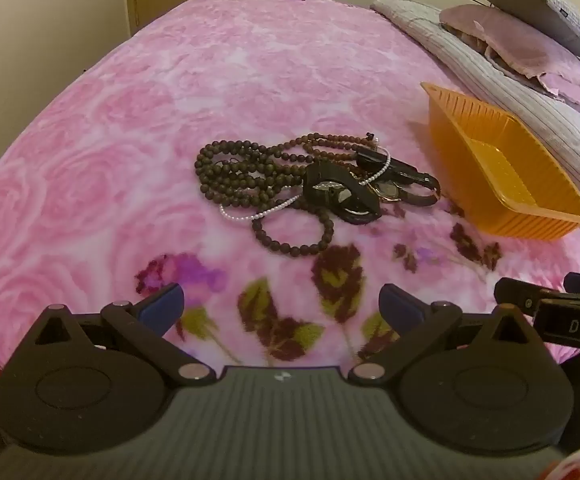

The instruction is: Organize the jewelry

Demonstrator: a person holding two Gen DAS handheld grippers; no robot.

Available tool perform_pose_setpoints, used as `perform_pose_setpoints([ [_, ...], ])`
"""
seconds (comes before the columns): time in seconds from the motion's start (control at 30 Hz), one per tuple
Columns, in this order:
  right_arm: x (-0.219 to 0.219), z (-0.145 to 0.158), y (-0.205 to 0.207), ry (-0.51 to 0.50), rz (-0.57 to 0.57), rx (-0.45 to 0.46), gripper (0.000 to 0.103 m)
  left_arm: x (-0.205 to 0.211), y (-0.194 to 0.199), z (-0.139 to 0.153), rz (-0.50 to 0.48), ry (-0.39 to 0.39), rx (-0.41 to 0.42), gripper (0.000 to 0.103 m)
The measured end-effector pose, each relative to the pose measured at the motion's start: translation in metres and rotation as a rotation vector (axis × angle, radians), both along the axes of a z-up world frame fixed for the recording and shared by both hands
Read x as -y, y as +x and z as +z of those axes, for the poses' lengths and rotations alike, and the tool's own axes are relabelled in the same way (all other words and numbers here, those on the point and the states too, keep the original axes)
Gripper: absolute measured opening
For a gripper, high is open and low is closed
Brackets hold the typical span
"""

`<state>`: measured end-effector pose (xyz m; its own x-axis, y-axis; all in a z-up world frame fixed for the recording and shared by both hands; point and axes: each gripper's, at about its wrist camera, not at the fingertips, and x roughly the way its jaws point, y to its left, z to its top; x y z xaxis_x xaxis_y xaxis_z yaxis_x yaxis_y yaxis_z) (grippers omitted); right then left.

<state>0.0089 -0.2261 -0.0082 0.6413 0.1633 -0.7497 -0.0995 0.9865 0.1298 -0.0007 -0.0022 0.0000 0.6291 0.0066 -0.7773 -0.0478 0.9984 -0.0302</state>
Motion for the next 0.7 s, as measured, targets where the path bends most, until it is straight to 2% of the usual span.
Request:
perform_pose_setpoints([
  [0.03, 0.000, 0.000, 0.000, 0.000, 0.001, -0.002, 0.103, -0.002, -0.001, 0.001, 0.004, -0.031, 0.015, 0.103],
  [0.27, 0.000, 0.001, -0.001, 0.006, 0.009, -0.003, 0.103, 0.010, -0.006, 0.006, -0.016, -0.019, 0.018, 0.103],
  [0.7, 0.000, 0.003, -0.002, 0.010, 0.003, 0.005, 0.103, -0.001, -0.002, 0.003, -0.021, -0.045, 0.011, 0.102],
])
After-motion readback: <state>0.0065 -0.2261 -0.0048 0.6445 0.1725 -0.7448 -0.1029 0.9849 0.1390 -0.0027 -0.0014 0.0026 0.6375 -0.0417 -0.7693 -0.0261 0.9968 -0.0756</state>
